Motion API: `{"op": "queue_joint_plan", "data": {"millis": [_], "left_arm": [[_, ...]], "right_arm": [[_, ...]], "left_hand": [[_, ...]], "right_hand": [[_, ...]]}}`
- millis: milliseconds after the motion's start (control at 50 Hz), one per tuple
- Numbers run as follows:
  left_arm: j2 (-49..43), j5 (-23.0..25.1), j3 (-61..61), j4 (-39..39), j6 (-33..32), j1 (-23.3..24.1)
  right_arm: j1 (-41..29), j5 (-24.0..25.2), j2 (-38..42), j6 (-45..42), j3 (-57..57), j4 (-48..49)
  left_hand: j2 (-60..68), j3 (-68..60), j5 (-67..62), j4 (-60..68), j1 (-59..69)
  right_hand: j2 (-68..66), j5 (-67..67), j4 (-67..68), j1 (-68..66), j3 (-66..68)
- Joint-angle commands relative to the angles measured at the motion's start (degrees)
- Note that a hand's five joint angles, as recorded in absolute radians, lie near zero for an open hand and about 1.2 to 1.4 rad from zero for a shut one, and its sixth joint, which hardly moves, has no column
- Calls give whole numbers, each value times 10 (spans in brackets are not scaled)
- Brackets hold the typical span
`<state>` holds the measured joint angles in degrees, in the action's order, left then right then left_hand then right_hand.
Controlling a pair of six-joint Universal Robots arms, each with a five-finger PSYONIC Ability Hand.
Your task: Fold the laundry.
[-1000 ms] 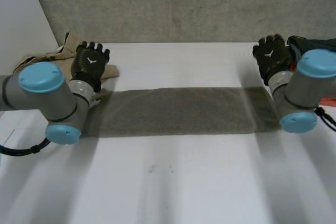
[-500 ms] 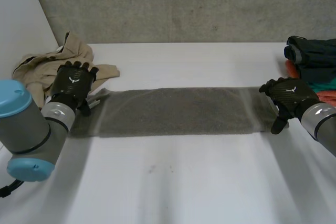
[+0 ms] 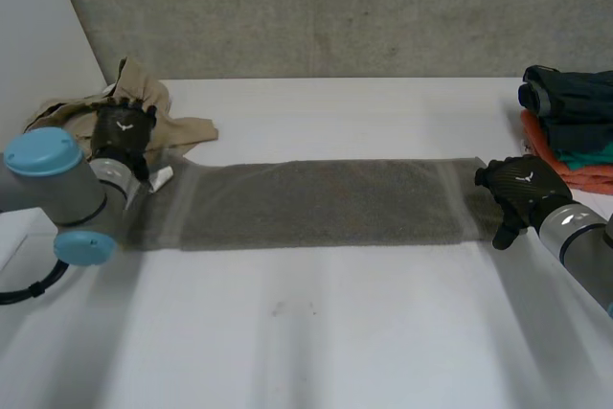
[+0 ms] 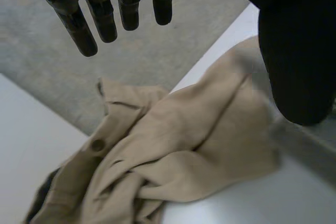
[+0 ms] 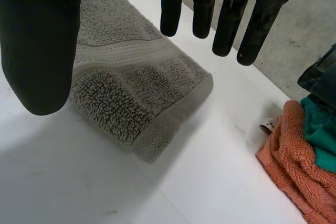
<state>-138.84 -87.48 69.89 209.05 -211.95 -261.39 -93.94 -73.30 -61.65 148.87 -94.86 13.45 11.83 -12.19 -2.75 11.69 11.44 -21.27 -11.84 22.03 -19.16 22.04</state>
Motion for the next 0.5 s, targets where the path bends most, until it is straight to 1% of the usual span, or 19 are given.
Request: {"op": "queue_joint_plan", "data": {"millis": [20, 220, 260, 280, 320, 340, 360, 500], "left_arm": [[7, -26, 5, -3, -7, -2], [85, -21, 96, 0, -1, 18], [95, -21, 104, 0, -1, 19], [99, -21, 108, 0, -1, 20], [114, -21, 122, 1, -1, 21], [118, -21, 127, 2, 0, 21], [122, -21, 131, 2, 0, 22], [160, -21, 161, 2, 0, 22]], "right_arm": [[-1, -1, 9, -38, -6, 13], [3, -8, 49, -103, 8, 18], [4, -7, 56, -107, 12, 18], [4, -5, 62, -111, 17, 18], [5, -2, 68, -113, 24, 18], [6, -2, 70, -113, 27, 18], [11, -3, 69, -114, 33, 19], [39, -8, 43, -113, 19, 23]], "left_hand": [[-9, 13, 19, -8, -6], [-13, 16, 22, -11, -9], [-13, 16, 22, -11, -9], [-13, 16, 22, -11, -9], [-13, 16, 22, -11, -9], [-13, 16, 22, -11, -9], [-13, 16, 22, -11, -9], [-16, 20, 25, -15, -12]], "right_hand": [[-92, -86, 84, -113, 84], [-122, -116, 114, -143, 114], [-152, -146, 144, -173, 144], [-255, -250, 248, -277, 248], [-409, -403, 401, -430, 401], [-531, -525, 524, -552, 523], [-587, -581, 579, -608, 579], [-587, -582, 580, -608, 580]]}}
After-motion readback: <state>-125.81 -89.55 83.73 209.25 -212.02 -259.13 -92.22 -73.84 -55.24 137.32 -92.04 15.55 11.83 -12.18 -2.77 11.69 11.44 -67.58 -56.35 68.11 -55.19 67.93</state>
